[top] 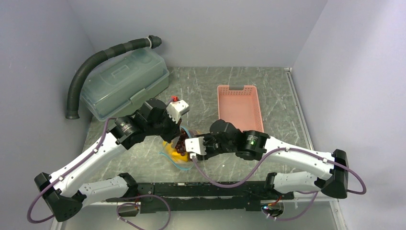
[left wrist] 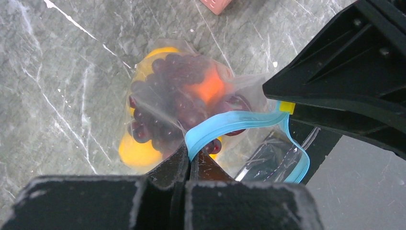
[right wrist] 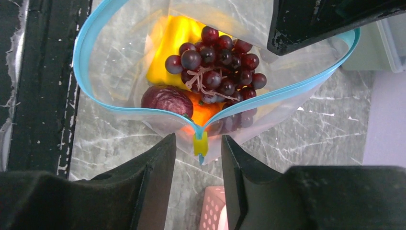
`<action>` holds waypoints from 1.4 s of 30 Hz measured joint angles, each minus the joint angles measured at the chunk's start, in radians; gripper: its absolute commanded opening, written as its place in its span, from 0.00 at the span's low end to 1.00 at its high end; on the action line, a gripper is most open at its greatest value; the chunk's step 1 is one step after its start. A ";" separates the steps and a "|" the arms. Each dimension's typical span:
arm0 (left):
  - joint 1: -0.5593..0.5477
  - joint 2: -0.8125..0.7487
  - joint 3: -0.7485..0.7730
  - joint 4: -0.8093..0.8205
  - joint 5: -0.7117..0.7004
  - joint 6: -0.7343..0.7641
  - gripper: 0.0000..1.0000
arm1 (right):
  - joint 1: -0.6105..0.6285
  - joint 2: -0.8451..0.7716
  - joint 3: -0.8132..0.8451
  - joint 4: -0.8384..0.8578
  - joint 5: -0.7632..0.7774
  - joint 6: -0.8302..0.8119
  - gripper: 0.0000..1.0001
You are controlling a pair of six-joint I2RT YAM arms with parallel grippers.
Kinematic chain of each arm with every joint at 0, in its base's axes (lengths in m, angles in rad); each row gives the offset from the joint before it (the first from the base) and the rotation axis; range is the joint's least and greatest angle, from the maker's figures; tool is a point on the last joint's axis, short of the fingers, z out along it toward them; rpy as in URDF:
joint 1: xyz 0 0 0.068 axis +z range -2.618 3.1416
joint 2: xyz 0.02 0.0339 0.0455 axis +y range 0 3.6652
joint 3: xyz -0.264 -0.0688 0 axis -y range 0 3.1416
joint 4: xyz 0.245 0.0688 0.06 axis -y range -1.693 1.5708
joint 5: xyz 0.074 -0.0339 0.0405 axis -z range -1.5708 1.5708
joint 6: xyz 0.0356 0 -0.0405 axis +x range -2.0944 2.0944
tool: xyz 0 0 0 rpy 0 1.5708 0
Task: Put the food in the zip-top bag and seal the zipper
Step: Zip the zipper food storage bag at the center of the board.
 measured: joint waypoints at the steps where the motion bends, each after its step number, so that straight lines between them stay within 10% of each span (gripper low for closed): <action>1: 0.000 0.000 0.000 0.000 0.000 0.000 0.00 | 0.000 0.005 0.000 0.003 0.009 -0.002 0.40; 14: -0.001 0.000 0.000 0.000 0.000 0.000 0.00 | 0.001 0.018 -0.015 0.036 0.050 -0.019 0.01; 42: -0.002 -0.256 -0.037 0.035 -0.028 0.008 0.78 | 0.005 -0.019 0.311 -0.345 0.056 0.118 0.00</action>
